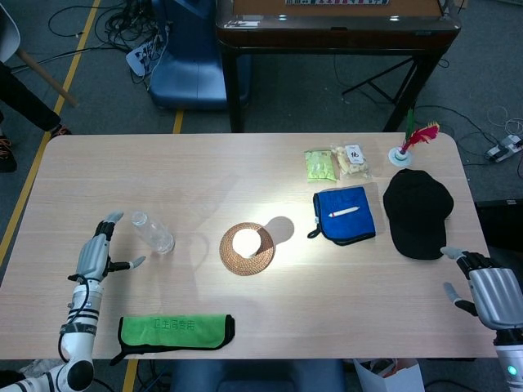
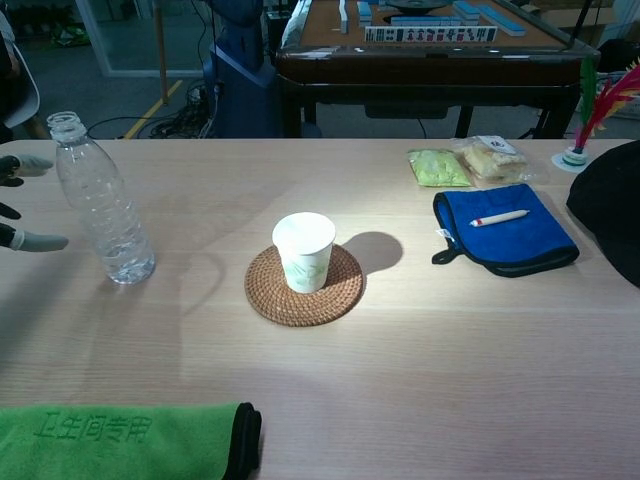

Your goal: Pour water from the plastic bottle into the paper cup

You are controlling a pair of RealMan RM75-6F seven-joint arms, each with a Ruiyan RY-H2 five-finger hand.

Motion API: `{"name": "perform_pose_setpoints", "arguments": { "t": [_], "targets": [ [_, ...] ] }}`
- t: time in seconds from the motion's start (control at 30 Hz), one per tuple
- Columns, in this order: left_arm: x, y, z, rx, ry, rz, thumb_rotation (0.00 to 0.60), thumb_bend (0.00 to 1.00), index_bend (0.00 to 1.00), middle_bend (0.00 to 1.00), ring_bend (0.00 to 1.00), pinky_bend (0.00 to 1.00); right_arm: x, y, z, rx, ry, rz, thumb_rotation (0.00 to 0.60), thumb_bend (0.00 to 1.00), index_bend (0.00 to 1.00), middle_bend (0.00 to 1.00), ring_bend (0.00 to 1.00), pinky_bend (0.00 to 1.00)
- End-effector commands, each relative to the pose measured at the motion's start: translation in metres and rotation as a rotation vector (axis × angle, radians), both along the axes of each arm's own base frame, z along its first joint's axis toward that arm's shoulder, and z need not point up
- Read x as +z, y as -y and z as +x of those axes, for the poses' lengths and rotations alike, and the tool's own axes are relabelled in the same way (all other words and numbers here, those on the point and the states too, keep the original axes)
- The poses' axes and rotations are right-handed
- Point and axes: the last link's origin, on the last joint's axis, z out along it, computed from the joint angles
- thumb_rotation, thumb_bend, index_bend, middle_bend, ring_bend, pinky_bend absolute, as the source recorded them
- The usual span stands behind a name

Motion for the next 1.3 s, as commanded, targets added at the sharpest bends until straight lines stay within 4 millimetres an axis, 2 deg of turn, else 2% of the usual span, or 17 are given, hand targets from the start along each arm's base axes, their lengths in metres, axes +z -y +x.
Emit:
{"name": "perform_pose_setpoints", "arguments": {
  "t": [0.03,0.3,0.47,0.77,0.97,1.07,1.3],
  "targets": [
    [0.011,0.015,-0.008,-0.024,-0.032,-0.016,0.600,0.00,0.00,0.02,0.01,0.18,-0.003,0.001,0.000,-0.006,-0.010,0.006,0.600,0.32,0.28,0.35,0.33,0.46],
    [0.026,0.041,-0.022,-0.128,-0.251,0.031,0.600,0.00,0.14,0.05,0.04,0.24,-0.008,0.001,0.000,-0.021,-0.037,0.016,0.600,0.32,0.28,0.35,0.34,0.46],
    [0.031,0.053,-0.027,-0.190,-0.378,0.039,0.600,0.00,0.20,0.12,0.09,0.31,-0.010,0.001,-0.001,-0.027,-0.047,0.017,0.600,0.32,0.28,0.35,0.33,0.46],
    [0.032,0.077,-0.034,-0.274,-0.542,-0.047,0.600,0.01,0.40,0.37,0.26,0.48,-0.008,0.000,0.000,-0.033,-0.056,0.011,0.600,0.32,0.28,0.35,0.33,0.46],
    [0.029,0.088,-0.036,-0.291,-0.602,-0.076,0.600,0.05,0.54,0.56,0.40,0.60,-0.008,-0.001,-0.001,-0.037,-0.058,0.009,0.600,0.32,0.28,0.35,0.33,0.46],
    [0.029,0.090,-0.038,-0.288,-0.624,-0.094,0.600,0.06,0.57,0.61,0.43,0.63,-0.008,0.000,-0.001,-0.041,-0.062,0.009,0.600,0.32,0.28,0.35,0.33,0.46],
    [0.031,0.092,-0.033,-0.298,-0.649,-0.089,0.600,0.08,0.61,0.65,0.46,0.65,-0.008,0.000,-0.002,-0.045,-0.070,0.016,0.600,0.32,0.28,0.35,0.33,0.46]
  ]
}}
